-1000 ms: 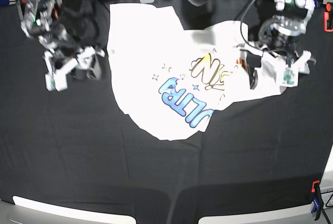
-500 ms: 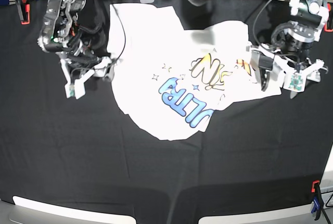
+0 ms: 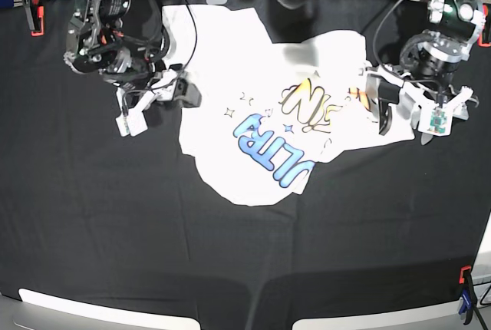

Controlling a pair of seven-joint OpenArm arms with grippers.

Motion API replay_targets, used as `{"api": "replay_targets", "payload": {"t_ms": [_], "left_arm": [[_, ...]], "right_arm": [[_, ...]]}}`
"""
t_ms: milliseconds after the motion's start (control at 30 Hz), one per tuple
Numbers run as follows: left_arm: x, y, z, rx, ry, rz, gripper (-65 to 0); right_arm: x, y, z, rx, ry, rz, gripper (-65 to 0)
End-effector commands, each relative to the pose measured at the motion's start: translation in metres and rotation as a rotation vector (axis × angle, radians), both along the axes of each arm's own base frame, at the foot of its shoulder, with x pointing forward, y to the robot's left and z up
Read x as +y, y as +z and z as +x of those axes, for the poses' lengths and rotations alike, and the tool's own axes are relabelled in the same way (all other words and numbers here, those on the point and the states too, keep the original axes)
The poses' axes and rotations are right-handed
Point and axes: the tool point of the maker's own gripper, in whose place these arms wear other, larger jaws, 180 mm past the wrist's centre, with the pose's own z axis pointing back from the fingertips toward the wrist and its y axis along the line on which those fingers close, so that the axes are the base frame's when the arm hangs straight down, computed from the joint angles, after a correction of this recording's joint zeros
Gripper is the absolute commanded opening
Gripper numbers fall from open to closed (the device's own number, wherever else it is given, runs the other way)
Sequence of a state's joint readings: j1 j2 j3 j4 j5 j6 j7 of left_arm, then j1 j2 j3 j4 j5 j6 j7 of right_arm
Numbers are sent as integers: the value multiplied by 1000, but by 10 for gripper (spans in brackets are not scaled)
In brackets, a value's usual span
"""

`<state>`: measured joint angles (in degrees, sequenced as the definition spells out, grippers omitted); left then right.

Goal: Layout the t-shirt on the table in an organized manner, then fold the t-shirt properly
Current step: 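Reach both grippers down and grasp edges of the crumpled shirt, then lift and pull the shirt apart with both grippers, spreading it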

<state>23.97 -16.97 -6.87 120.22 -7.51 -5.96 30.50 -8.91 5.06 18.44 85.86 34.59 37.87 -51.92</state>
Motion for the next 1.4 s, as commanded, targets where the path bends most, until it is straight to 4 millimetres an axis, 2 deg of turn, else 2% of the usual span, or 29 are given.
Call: {"api": "replay_targets", "payload": {"t_ms": [0, 133, 200, 233, 400, 533, 667, 833, 1000, 1133, 1267, 1367], "left_arm": [[1, 12, 4, -45, 1, 2, -235], [1, 12, 4, -45, 1, 1, -235], [1, 12, 4, -45, 1, 2, -235], [1, 12, 4, -45, 1, 2, -235], [1, 12, 4, -45, 1, 2, -235], [1, 12, 3, -44, 1, 1, -235], [1, 12, 4, -45, 1, 0, -235], [-3, 12, 3, -43, -3, -43, -235], [-13, 15, 3, -40, -15, -159, -235], [-16, 16, 2, -39, -17, -194, -235], [-16, 16, 2, -39, -16, -196, -235], [-16, 16, 2, -39, -16, -199, -235]], "right_arm": [[0, 6, 3, -24, 19, -4, -391], [0, 6, 4, -30, 15, -1, -527], [0, 7, 5, -36, 11, 1, -633], [0, 8, 6, -40, 9, 2, -650], [-2, 8, 6, -42, 6, -4, -650], [-24, 10, 9, -49, -58, -18, -650], [-74, 16, 9, -62, -157, -77, -650], [-159, 39, 7, -94, -251, -229, -650], [-250, 87, 3, -150, -357, -403, -650], [-312, 134, -7, -206, -461, -515, -650], [-359, 179, -21, -256, -559, -603, -650], [-382, 205, -31, -287, -617, -646, -650]]}}
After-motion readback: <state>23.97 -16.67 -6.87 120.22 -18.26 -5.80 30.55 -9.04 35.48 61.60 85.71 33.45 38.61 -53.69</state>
